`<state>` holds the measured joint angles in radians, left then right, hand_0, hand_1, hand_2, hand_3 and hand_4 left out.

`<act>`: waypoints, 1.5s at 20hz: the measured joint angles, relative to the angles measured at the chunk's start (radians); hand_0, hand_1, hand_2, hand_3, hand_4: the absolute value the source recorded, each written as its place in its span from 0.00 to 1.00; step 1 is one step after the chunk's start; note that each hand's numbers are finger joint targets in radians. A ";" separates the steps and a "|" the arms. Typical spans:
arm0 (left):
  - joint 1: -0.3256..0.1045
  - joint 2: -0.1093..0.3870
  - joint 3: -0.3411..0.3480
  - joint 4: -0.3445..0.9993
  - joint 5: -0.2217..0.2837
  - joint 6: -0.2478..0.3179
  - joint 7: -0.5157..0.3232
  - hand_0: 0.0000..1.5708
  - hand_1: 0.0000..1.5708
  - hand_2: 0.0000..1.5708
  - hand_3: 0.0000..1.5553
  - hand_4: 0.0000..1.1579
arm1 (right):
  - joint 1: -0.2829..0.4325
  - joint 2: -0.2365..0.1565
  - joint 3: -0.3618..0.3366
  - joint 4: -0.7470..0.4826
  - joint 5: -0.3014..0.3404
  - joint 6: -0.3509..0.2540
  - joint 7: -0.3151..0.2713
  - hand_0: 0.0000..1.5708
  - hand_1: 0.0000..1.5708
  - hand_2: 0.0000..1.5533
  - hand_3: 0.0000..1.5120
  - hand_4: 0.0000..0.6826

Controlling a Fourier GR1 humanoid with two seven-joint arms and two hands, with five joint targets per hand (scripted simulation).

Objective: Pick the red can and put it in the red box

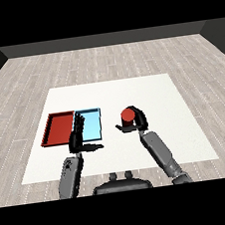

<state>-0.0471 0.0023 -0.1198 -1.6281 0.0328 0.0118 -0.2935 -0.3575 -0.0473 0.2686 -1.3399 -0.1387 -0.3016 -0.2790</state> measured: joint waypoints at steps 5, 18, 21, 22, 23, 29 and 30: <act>-0.038 -0.002 -0.098 0.029 0.010 0.077 0.052 0.00 0.00 0.00 0.00 0.00 | -0.010 0.033 0.073 -0.022 0.007 -0.082 0.019 0.92 0.92 0.92 0.91 0.95; -0.155 -0.002 -0.220 0.247 0.100 0.163 0.012 0.00 0.00 0.00 0.00 0.00 | -0.045 0.046 0.151 -0.001 -0.051 -0.159 0.001 0.93 0.93 0.93 0.91 0.93; -0.190 0.000 -0.232 0.274 0.136 0.176 0.018 0.00 0.00 0.00 0.00 0.00 | -0.059 0.047 0.167 0.027 -0.071 -0.174 -0.027 0.92 0.92 0.93 0.92 0.93; -0.211 0.000 -0.237 0.309 0.148 0.181 0.005 0.00 0.00 0.00 0.00 0.00 | -0.073 0.047 0.182 0.036 -0.081 -0.191 -0.029 0.92 0.92 0.92 0.92 0.93; -0.198 -0.001 -0.251 0.309 0.156 0.182 -0.004 0.00 0.00 0.00 0.00 0.00 | -0.082 0.047 0.190 0.033 -0.084 -0.203 -0.020 0.92 0.92 0.92 0.92 0.93; -0.219 -0.002 -0.295 0.381 0.196 0.213 -0.042 0.00 0.00 0.00 0.00 0.00 | -0.085 0.047 0.218 0.027 -0.094 -0.222 -0.019 0.91 0.91 0.93 0.91 0.92; -0.209 -0.002 -0.295 0.385 0.193 0.208 -0.050 0.00 0.00 0.00 0.00 0.00 | -0.078 0.047 0.225 0.021 -0.094 -0.227 -0.021 0.91 0.91 0.93 0.91 0.92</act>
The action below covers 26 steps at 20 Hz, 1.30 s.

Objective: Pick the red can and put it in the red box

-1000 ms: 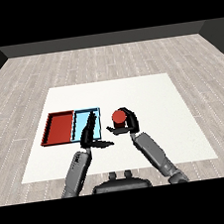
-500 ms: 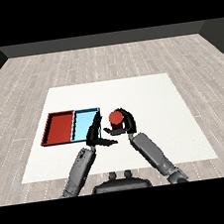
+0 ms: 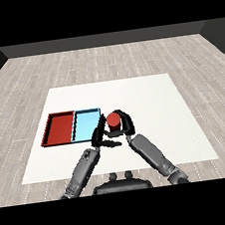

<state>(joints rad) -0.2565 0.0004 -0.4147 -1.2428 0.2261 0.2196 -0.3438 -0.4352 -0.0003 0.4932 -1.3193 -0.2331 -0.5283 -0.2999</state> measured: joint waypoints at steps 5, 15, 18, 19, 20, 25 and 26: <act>-0.020 0.000 -0.013 0.013 0.036 -0.002 -0.002 0.00 0.00 0.00 0.00 0.00 | -0.013 0.000 0.031 -0.004 -0.025 -0.012 0.010 0.94 0.94 0.93 0.91 0.91; -0.066 0.001 -0.044 0.041 0.068 0.015 -0.021 0.00 0.00 0.00 0.00 0.00 | -0.060 -0.001 0.097 0.018 -0.085 -0.054 -0.012 0.94 0.94 0.94 0.91 0.93; -0.053 0.003 -0.053 0.011 0.056 0.031 -0.008 0.00 0.00 0.00 0.00 0.19 | -0.079 -0.001 0.131 0.050 -0.120 -0.076 -0.039 0.95 0.95 0.94 0.91 0.95; -0.053 0.004 -0.053 0.024 0.055 0.026 -0.018 0.00 0.00 0.00 0.00 0.25 | -0.074 -0.001 0.138 0.054 -0.127 -0.074 -0.046 0.95 0.95 0.94 0.91 0.94; -0.057 0.003 -0.060 0.040 0.057 0.035 -0.036 0.00 0.00 0.00 0.00 0.37 | -0.074 -0.001 0.132 0.060 -0.124 -0.065 -0.048 0.93 0.93 0.93 0.90 0.92; -0.070 0.005 -0.076 0.047 0.072 0.190 -0.009 1.00 1.00 1.00 0.96 0.85 | -0.102 -0.008 0.163 0.064 -0.144 -0.096 -0.050 0.94 0.94 0.94 0.90 0.93; -0.077 0.004 -0.074 0.048 0.079 0.209 0.002 1.00 1.00 0.98 0.92 0.80 | -0.112 -0.007 0.155 0.067 -0.144 -0.093 -0.041 0.94 0.94 0.93 0.91 0.92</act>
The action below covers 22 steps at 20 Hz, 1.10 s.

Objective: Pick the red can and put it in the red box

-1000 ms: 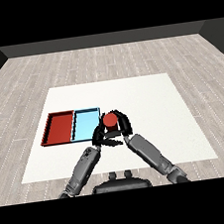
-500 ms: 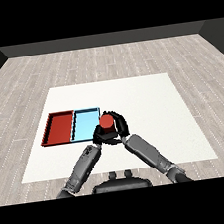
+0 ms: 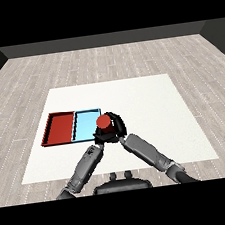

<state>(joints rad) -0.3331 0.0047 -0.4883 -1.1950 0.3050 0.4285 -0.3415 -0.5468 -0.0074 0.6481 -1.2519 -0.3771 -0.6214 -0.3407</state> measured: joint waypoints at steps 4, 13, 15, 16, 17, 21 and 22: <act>-0.022 0.006 -0.026 0.019 0.004 0.076 0.040 0.97 0.97 0.95 0.90 0.74 | 0.003 -0.003 -0.012 -0.012 0.008 0.009 0.014 0.99 0.99 0.94 0.91 0.89; -0.044 -0.005 -0.001 0.066 -0.009 0.172 0.008 1.00 1.00 0.97 0.92 0.83 | 0.009 0.007 -0.006 -0.009 -0.020 0.015 -0.021 0.93 0.93 0.93 0.91 0.87; -0.051 -0.005 -0.005 0.055 -0.019 0.189 0.025 1.00 1.00 0.97 0.92 0.93 | 0.010 0.008 -0.019 -0.013 -0.043 0.032 -0.033 0.84 0.84 0.85 0.83 0.18; -0.049 -0.005 -0.005 0.055 -0.017 0.195 0.013 1.00 1.00 0.97 0.93 0.97 | 0.007 0.008 -0.017 -0.014 -0.057 0.030 -0.035 0.75 0.75 0.76 0.72 0.00; -0.056 -0.004 0.005 0.067 -0.018 0.187 0.001 1.00 1.00 0.97 0.94 0.97 | 0.003 0.007 -0.003 -0.008 -0.068 0.016 -0.041 0.00 0.00 0.00 0.00 0.00; -0.053 -0.002 0.004 0.042 -0.034 0.210 0.010 1.00 1.00 0.97 0.94 0.97 | 0.012 0.003 -0.005 -0.028 0.007 0.020 0.017 0.00 0.00 0.00 0.00 0.00; -0.052 -0.002 0.003 0.038 -0.037 0.213 0.012 1.00 1.00 0.97 0.94 0.97 | 0.016 0.004 -0.007 -0.032 0.022 0.023 0.027 0.00 0.00 0.00 0.00 0.00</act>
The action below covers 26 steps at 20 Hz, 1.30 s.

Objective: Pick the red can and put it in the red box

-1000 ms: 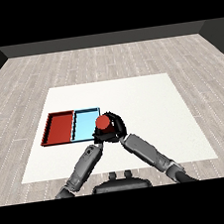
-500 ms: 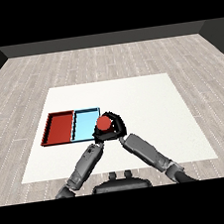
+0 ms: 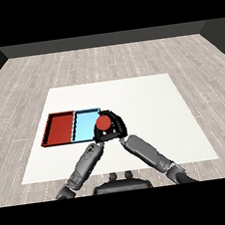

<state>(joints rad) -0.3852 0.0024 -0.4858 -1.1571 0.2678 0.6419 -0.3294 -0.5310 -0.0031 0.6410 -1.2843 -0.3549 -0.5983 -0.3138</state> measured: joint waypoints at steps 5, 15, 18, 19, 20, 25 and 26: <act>0.011 0.009 0.001 -0.033 -0.035 0.011 0.021 1.00 1.00 1.00 0.96 0.98 | 0.022 0.001 -0.008 -0.024 0.032 0.011 0.020 0.00 0.00 0.00 0.00 0.00; 0.063 0.008 0.020 -0.051 -0.041 -0.005 0.030 1.00 1.00 1.00 0.96 0.98 | 0.067 -0.020 -0.142 -0.083 0.089 0.072 0.019 0.00 0.00 0.00 0.00 0.00; 0.083 0.041 0.046 -0.065 -0.050 -0.024 0.029 1.00 1.00 1.00 0.95 0.98 | 0.117 -0.069 -0.186 -0.185 0.075 0.101 0.033 0.00 0.00 0.00 0.00 0.00; 0.083 0.045 0.055 -0.067 -0.054 -0.026 0.032 1.00 1.00 1.00 0.95 0.98 | 0.132 -0.085 -0.201 -0.223 0.072 0.106 0.046 0.00 0.00 0.00 0.00 0.00; 0.075 0.053 0.071 -0.063 -0.054 -0.033 0.031 1.00 1.00 1.00 0.95 0.98 | 0.150 -0.110 -0.217 -0.262 0.069 0.113 0.057 0.00 0.00 0.00 0.00 0.00; 0.085 0.139 0.105 -0.092 -0.104 -0.021 0.053 1.00 1.00 1.00 0.94 0.98 | 0.288 -0.200 -0.285 -0.395 0.042 0.158 0.045 0.00 0.00 0.00 0.00 0.00; 0.086 0.156 0.114 -0.089 -0.113 -0.020 0.056 1.00 1.00 1.00 0.94 0.97 | 0.323 -0.215 -0.296 -0.413 0.040 0.162 0.040 0.00 0.00 0.00 0.00 0.00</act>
<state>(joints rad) -0.2996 0.1585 -0.3722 -1.2464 0.1544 0.6222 -0.2732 -0.2082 -0.2178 0.3454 -1.6972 -0.3152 -0.4367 -0.2734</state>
